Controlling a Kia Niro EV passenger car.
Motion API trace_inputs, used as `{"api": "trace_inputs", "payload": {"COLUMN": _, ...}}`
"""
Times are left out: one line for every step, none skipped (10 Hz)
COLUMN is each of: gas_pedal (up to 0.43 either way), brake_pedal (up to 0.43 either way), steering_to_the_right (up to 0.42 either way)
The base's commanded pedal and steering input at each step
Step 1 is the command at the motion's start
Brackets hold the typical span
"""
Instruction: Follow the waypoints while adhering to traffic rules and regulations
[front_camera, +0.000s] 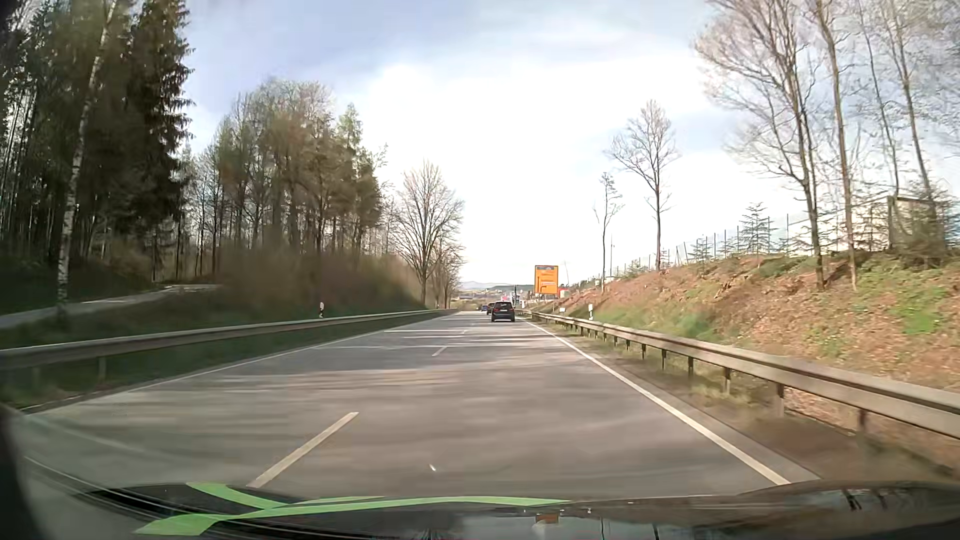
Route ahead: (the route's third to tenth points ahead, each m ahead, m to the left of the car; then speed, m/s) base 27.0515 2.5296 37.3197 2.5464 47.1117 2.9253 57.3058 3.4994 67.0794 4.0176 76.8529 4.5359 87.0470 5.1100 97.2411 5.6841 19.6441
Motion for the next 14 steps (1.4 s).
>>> {"api": "trace_inputs", "payload": {"gas_pedal": 0.157, "brake_pedal": 0.0, "steering_to_the_right": -0.004}}
{"api": "trace_inputs", "payload": {"gas_pedal": 0.157, "brake_pedal": 0.0, "steering_to_the_right": -0.004}}
{"api": "trace_inputs", "payload": {"gas_pedal": 0.157, "brake_pedal": 0.0, "steering_to_the_right": -0.004}}
{"api": "trace_inputs", "payload": {"gas_pedal": 0.157, "brake_pedal": 0.0, "steering_to_the_right": -0.004}}
{"api": "trace_inputs", "payload": {"gas_pedal": 0.15, "brake_pedal": 0.0, "steering_to_the_right": -0.004}}
{"api": "trace_inputs", "payload": {"gas_pedal": 0.15, "brake_pedal": 0.0, "steering_to_the_right": -0.004}}
{"api": "trace_inputs", "payload": {"gas_pedal": 0.15, "brake_pedal": 0.0, "steering_to_the_right": -0.004}}
{"api": "trace_inputs", "payload": {"gas_pedal": 0.15, "brake_pedal": 0.0, "steering_to_the_right": -0.004}}
{"api": "trace_inputs", "payload": {"gas_pedal": 0.157, "brake_pedal": 0.0, "steering_to_the_right": -0.004}}
{"api": "trace_inputs", "payload": {"gas_pedal": 0.157, "brake_pedal": 0.0, "steering_to_the_right": -0.004}}
{"api": "trace_inputs", "payload": {"gas_pedal": 0.157, "brake_pedal": 0.0, "steering_to_the_right": -0.004}}
{"api": "trace_inputs", "payload": {"gas_pedal": 0.157, "brake_pedal": 0.0, "steering_to_the_right": -0.004}}
{"api": "trace_inputs", "payload": {"gas_pedal": 0.157, "brake_pedal": 0.0, "steering_to_the_right": -0.004}}
{"api": "trace_inputs", "payload": {"gas_pedal": 0.15, "brake_pedal": 0.0, "steering_to_the_right": -0.004}}
